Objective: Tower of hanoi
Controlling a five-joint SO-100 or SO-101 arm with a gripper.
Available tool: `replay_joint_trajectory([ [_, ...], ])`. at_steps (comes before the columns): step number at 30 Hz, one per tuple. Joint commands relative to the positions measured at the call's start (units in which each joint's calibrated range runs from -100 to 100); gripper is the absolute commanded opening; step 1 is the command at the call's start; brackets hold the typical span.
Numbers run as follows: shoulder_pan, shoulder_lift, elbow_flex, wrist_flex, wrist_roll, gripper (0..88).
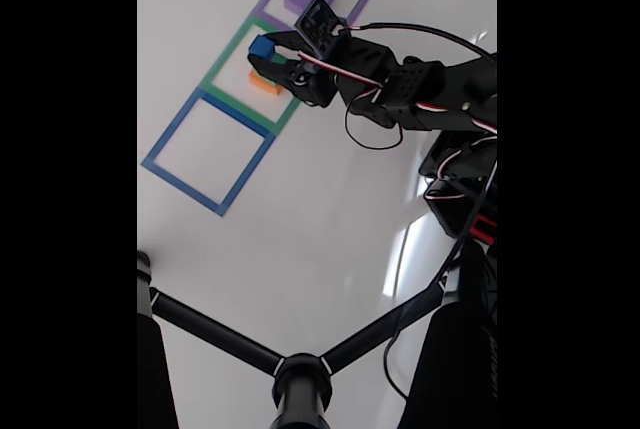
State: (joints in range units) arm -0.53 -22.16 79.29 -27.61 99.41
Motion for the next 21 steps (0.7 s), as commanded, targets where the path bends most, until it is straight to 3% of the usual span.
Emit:
replay_joint_trajectory([
  [1, 0.4, -0.3, 1.1, -3.5, 0.6, 3.2],
  [21, 0.5, 5.4, 3.1, -10.5, 0.6, 3.3],
])
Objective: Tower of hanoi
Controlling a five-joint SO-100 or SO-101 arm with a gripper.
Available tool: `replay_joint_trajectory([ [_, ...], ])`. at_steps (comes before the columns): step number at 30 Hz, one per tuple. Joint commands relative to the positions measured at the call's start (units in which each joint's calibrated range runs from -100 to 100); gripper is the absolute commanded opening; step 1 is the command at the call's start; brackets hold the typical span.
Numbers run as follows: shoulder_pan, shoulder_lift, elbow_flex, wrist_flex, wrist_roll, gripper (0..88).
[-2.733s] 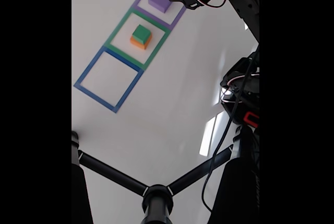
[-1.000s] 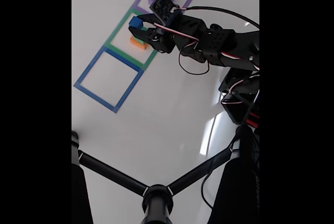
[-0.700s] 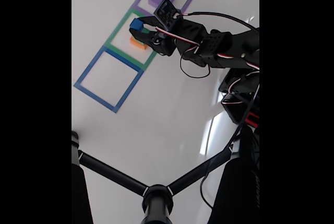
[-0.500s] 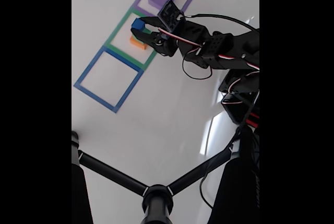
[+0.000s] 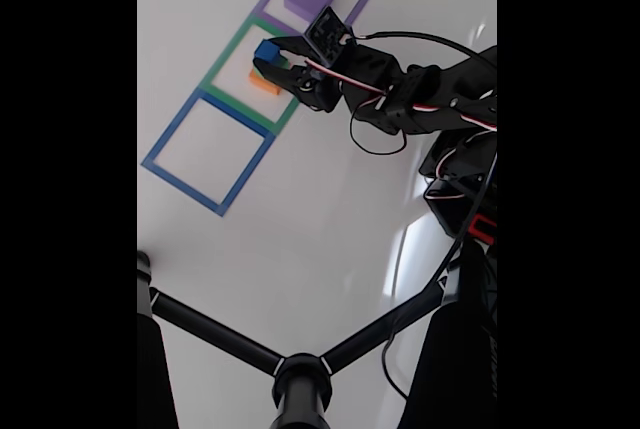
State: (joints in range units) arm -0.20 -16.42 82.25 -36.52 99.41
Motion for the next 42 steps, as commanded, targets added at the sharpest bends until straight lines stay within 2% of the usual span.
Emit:
replay_joint_trajectory([
  [1, 0.2, -0.3, 0.3, -1.8, 0.6, 3.3],
  [22, 0.4, 2.9, -0.2, -4.4, 0.6, 5.2],
  [33, 0.6, 4.3, -0.2, -6.1, 0.6, 18.9],
  [42, 0.9, 0.0, -1.0, -2.7, 0.6, 23.2],
])
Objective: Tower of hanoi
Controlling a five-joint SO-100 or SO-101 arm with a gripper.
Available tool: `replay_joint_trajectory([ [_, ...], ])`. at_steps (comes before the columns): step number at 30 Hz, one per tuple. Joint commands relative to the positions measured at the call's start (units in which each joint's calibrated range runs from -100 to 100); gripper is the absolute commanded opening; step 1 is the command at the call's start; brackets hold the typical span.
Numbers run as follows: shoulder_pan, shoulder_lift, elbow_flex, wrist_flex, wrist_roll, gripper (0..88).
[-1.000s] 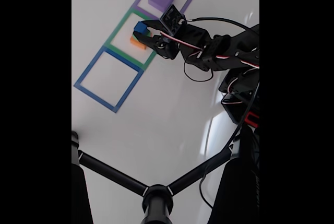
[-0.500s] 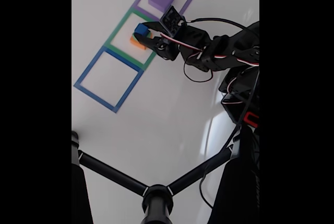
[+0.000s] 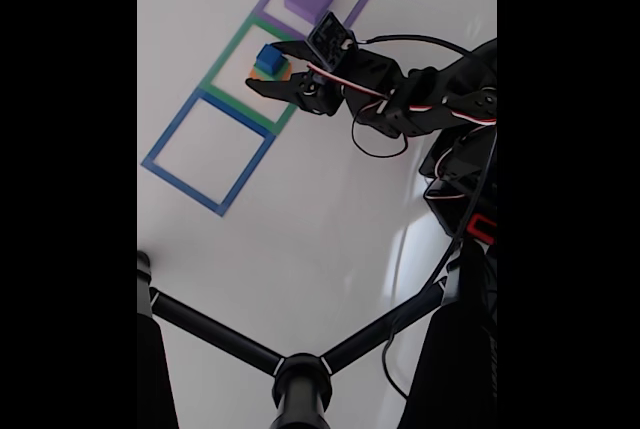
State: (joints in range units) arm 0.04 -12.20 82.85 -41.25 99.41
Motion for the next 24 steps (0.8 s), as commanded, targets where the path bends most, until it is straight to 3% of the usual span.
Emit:
replay_joint_trajectory([
  [1, 0.6, -5.8, -1.9, 3.9, 0.6, 23.2],
  [5, 1.3, -13.9, -4.9, 16.0, 0.6, 23.0],
  [10, 2.3, -27.0, -13.9, 43.2, 0.6, 20.9],
  [18, 2.5, -35.2, -36.8, 82.6, 0.6, 0.2],
  [24, 3.5, -33.0, -61.9, 110.6, 0.6, 0.1],
])
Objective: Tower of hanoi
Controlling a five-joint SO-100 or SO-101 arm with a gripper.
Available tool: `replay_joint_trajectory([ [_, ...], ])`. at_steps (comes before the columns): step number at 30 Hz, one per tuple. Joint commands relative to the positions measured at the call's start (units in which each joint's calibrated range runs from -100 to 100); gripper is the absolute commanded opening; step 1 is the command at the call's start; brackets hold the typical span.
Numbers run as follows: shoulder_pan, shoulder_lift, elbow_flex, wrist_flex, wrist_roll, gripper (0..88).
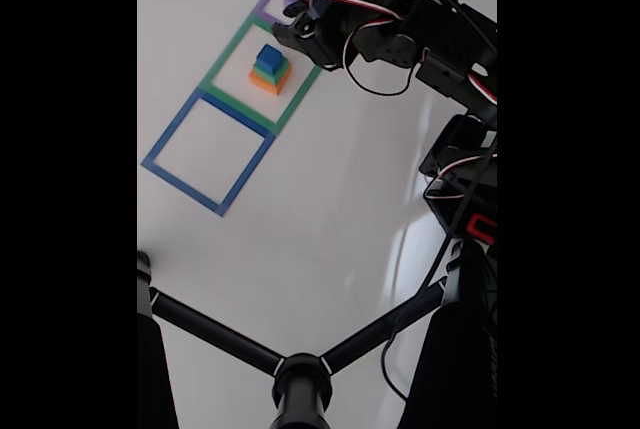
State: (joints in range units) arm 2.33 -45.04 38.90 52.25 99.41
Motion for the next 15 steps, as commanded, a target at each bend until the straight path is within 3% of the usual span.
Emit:
replay_joint_trajectory([
  [1, 1.5, 0.9, -22.7, 21.8, 0.6, 0.1],
  [8, 3.7, 3.7, -44.4, 42.2, 0.6, 0.1],
  [15, 7.1, 3.5, -47.9, 46.9, 0.6, 0.1],
])
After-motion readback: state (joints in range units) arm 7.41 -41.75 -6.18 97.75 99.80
